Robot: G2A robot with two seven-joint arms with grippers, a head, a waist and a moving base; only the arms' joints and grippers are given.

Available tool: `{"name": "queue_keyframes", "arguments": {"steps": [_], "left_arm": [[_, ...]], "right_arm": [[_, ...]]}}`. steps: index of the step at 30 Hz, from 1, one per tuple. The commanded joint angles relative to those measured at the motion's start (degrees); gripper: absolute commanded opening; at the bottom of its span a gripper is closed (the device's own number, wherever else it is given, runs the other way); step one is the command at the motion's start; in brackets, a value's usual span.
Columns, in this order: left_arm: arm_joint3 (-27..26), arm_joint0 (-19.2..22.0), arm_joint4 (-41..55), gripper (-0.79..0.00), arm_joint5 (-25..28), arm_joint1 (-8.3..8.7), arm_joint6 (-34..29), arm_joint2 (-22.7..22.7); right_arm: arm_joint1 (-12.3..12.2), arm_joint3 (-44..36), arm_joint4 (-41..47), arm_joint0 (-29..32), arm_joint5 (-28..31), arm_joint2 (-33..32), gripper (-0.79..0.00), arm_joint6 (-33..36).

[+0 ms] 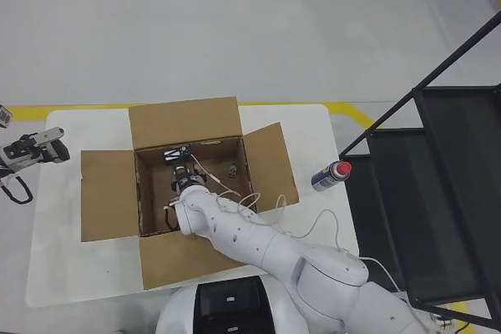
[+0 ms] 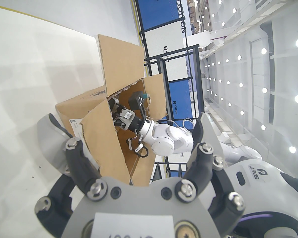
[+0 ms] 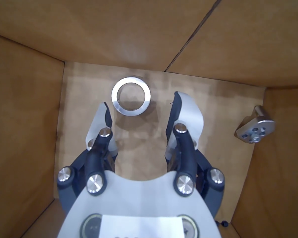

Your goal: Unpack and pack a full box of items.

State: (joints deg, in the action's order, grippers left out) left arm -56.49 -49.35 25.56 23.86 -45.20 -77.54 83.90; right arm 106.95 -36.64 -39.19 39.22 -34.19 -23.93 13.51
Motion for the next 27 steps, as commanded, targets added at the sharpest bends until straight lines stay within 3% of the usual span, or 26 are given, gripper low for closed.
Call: {"name": "queue_keyframes", "arguments": {"steps": [1, 14, 22, 24, 27], "left_arm": [[0.00, 0.00, 0.00, 0.000, 0.00, 0.00, 0.00, 0.00], [0.00, 0.00, 0.00, 0.000, 0.00, 0.00, 0.00, 0.00], [0.00, 0.00, 0.00, 0.000, 0.00, 0.00, 0.00, 0.00], [0.00, 0.00, 0.00, 0.000, 0.00, 0.00, 0.00, 0.00], [0.00, 0.00, 0.00, 0.000, 0.00, 0.00, 0.00, 0.00]], "right_arm": [[0.82, 1.58, 0.38, -0.24, 0.08, -0.26, -0.388, -0.67], [5.39, 11.59, 2.37, -2.46, 1.55, -2.49, -0.422, -3.84], [6.45, 14.08, 2.46, -3.53, 2.76, -3.18, -0.502, -4.01], [6.54, 14.34, 2.46, -3.56, 3.05, -3.24, -0.576, -3.83], [6.63, 14.43, 2.54, -3.48, 3.48, -3.32, -0.576, -3.59]]}}
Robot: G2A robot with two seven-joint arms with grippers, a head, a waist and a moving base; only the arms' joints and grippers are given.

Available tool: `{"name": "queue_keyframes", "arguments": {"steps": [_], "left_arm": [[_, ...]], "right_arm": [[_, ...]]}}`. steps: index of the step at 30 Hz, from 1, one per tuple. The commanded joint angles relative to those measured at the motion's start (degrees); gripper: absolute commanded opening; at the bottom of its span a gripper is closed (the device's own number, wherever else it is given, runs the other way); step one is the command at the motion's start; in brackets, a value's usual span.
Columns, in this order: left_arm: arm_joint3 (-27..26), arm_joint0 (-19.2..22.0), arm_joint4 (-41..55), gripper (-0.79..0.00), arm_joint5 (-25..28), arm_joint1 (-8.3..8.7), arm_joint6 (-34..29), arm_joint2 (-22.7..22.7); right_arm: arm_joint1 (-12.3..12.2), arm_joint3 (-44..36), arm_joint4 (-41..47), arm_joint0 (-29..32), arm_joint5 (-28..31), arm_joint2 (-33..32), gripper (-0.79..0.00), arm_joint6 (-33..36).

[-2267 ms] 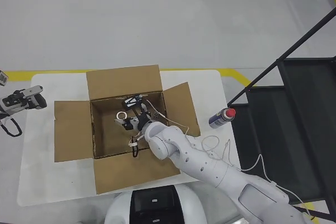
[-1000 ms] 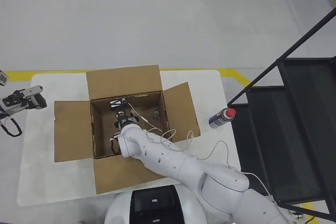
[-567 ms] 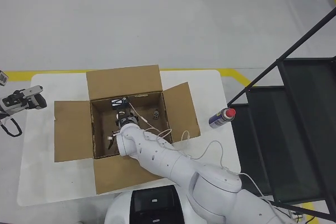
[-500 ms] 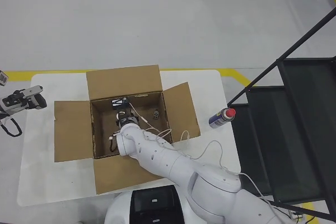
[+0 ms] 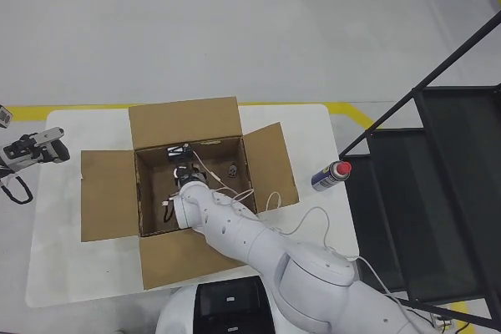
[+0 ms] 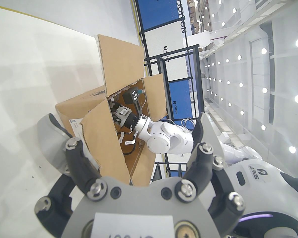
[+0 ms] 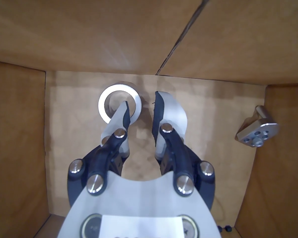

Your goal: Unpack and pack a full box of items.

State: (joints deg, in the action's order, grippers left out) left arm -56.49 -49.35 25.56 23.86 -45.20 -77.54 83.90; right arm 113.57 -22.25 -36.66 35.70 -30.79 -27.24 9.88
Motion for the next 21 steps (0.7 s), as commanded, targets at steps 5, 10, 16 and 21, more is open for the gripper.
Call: {"name": "queue_keyframes", "arguments": {"steps": [5, 10, 16, 21], "left_arm": [[0.00, 0.00, 0.00, 0.000, 0.00, 0.00, 0.00, 0.00], [0.00, 0.00, 0.00, 0.000, 0.00, 0.00, 0.00, 0.00], [0.00, 0.00, 0.00, 0.000, 0.00, 0.00, 0.00, 0.00], [0.00, 0.00, 0.00, 0.000, 0.00, 0.00, 0.00, 0.00]], "right_arm": [[0.02, -0.33, -0.27, 0.45, 0.26, 0.07, -0.785, -0.24], [-0.18, -2.05, -0.63, 1.17, -0.52, -0.13, -0.785, -2.64], [-0.58, -5.30, -1.78, 2.09, -2.38, -0.22, -0.785, -4.20], [-1.00, -7.30, -3.18, 2.74, -1.92, -0.31, -0.785, -3.72]]}}
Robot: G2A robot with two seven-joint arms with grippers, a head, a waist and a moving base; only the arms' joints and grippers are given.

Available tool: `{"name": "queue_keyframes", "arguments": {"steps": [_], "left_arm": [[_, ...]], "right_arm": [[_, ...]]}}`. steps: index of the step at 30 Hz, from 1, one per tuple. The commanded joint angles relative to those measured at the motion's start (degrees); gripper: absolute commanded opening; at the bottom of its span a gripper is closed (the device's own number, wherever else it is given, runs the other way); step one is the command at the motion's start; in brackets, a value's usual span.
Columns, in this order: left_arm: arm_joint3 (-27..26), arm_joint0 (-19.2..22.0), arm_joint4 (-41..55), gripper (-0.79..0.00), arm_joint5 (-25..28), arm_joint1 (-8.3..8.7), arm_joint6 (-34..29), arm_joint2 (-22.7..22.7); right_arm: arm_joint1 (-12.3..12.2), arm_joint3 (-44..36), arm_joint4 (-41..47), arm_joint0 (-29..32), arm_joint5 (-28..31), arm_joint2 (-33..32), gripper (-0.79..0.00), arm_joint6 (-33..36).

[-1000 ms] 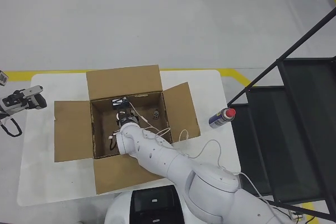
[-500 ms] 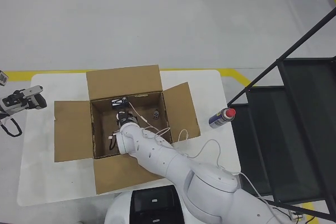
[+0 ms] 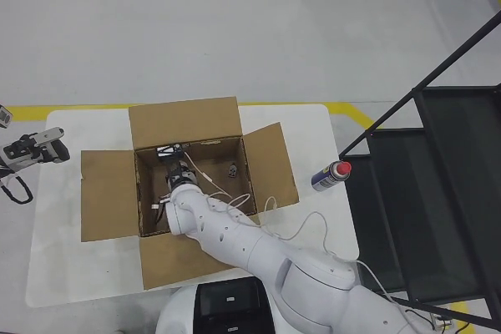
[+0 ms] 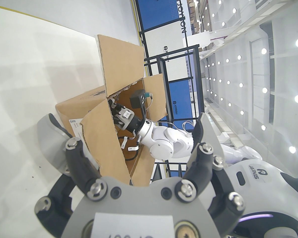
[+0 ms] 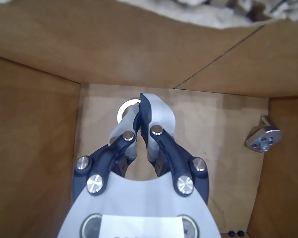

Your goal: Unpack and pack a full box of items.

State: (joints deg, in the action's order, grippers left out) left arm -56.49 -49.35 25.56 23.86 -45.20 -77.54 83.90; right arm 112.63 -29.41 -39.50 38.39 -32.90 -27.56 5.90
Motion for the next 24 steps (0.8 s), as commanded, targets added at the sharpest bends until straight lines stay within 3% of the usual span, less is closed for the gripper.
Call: {"name": "queue_keyframes", "arguments": {"steps": [1, 3, 6, 10, 13, 20, 24], "left_arm": [[0.00, 0.00, 0.00, 0.000, 0.00, 0.00, 0.00, 0.00], [0.00, 0.00, 0.00, 0.000, 0.00, 0.00, 0.00, 0.00], [0.00, 0.00, 0.00, 0.000, 0.00, 0.00, 0.00, 0.00], [0.00, 0.00, 0.00, 0.000, 0.00, 0.00, 0.00, 0.00], [0.00, 0.00, 0.00, 0.000, 0.00, 0.00, 0.00, 0.00], [0.00, 0.00, 0.00, 0.000, 0.00, 0.00, 0.00, 0.00], [0.00, 0.00, 0.00, 0.000, 0.00, 0.00, 0.00, 0.00]], "right_arm": [[-0.13, -0.20, -0.63, 0.13, 0.64, 0.01, -0.736, 0.68], [-0.21, 0.54, -1.40, 0.06, 1.41, 0.02, -0.591, 1.58], [-0.14, 2.00, -2.36, -0.23, 2.64, 0.00, -0.505, 2.72], [0.10, 3.08, -3.58, -0.48, 3.03, 0.16, -0.536, 3.53], [0.19, 3.50, -3.93, -0.55, 3.40, 0.02, -0.483, 3.75], [0.36, 4.59, -4.81, -0.78, 4.33, 0.00, -0.542, 5.23], [0.48, 5.24, -4.99, -1.09, 4.80, -0.12, -0.514, 5.96]]}}
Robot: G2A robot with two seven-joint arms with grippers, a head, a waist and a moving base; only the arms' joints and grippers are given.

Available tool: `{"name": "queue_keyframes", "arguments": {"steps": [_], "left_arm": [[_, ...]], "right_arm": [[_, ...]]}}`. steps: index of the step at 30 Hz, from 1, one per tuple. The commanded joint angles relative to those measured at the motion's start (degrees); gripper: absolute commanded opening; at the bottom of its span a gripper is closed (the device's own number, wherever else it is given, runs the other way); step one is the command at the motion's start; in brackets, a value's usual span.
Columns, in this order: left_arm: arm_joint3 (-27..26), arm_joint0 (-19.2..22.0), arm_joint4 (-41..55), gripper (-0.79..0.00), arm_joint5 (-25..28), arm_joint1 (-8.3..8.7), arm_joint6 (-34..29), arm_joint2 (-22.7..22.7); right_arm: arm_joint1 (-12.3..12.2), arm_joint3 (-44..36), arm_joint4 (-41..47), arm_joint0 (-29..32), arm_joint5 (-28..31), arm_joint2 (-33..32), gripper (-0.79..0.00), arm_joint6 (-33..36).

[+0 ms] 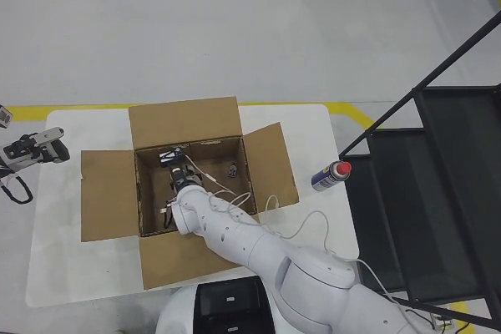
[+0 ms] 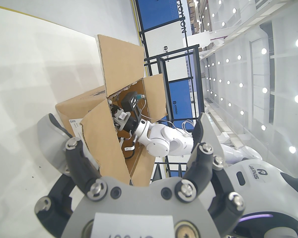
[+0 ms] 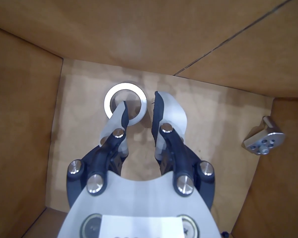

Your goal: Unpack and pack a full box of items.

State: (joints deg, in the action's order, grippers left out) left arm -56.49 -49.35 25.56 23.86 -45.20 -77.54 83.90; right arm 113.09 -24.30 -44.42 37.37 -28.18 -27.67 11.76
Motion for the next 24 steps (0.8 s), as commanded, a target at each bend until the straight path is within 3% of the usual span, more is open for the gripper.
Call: {"name": "queue_keyframes", "arguments": {"steps": [1, 5, 7, 8, 9, 24], "left_arm": [[0.00, 0.00, 0.00, 0.000, 0.00, 0.00, 0.00, 0.00], [0.00, 0.00, 0.00, 0.000, 0.00, 0.00, 0.00, 0.00], [0.00, 0.00, 0.00, 0.000, 0.00, 0.00, 0.00, 0.00], [0.00, 0.00, 0.00, 0.000, 0.00, 0.00, 0.00, 0.00], [0.00, 0.00, 0.00, 0.000, 0.00, 0.00, 0.00, 0.00], [0.00, 0.00, 0.00, 0.000, 0.00, 0.00, 0.00, 0.00]], "right_arm": [[0.06, 0.35, -0.15, -0.16, 0.16, -0.01, -0.508, 0.41], [0.20, 0.98, -0.39, -0.56, 0.40, -0.03, -0.526, 1.32], [0.25, 1.24, -0.44, -0.71, 0.52, -0.07, -0.616, 1.54], [0.28, 1.36, -0.46, -0.78, 0.66, -0.08, -0.730, 1.66], [0.30, 1.53, -0.51, -0.85, 0.75, -0.08, -0.785, 1.84], [-0.12, -1.17, -2.43, -0.01, -1.77, -0.41, -0.785, -0.69]]}}
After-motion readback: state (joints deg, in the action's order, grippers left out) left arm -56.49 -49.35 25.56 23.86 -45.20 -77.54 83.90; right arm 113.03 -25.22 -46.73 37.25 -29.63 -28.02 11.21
